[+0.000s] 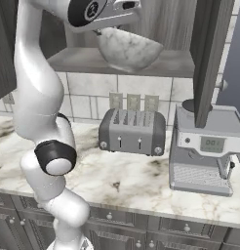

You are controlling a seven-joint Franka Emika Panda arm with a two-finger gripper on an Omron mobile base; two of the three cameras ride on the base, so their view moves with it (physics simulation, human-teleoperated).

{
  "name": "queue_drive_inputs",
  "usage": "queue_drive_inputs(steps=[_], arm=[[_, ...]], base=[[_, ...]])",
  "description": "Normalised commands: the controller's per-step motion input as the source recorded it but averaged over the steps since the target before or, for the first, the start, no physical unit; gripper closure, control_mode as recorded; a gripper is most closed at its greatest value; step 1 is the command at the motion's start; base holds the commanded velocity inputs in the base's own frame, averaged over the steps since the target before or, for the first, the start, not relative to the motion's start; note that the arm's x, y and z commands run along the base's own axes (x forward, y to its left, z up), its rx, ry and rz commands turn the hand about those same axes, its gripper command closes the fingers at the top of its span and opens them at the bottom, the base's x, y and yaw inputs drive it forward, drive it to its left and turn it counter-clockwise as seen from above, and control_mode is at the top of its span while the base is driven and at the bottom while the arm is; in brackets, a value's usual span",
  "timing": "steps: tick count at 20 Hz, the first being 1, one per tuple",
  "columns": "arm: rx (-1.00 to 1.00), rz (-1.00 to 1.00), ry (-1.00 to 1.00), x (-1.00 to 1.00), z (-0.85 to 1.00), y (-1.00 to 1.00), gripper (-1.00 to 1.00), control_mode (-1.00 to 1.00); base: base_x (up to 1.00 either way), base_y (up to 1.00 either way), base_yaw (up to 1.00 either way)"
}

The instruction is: Move the bowls from the cabinet to the plates on the dining table.

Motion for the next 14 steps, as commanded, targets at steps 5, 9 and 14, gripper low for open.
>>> queue_drive_inputs(steps=[5,9,14], arm=[[-0.07,0.08,-0.16,-1.0,-0.34,0.22,1.0,-1.0],[-0.06,0.12,-0.15,-1.0,-0.26,0.27,1.0,-1.0],[-0.05,0.14,-0.13,-1.0,-0.19,0.34,1.0,-1.0]], base=[[0.0,0.0,0.0],[0.0,0.0,0.0],[0.0,0.0,0.0]])
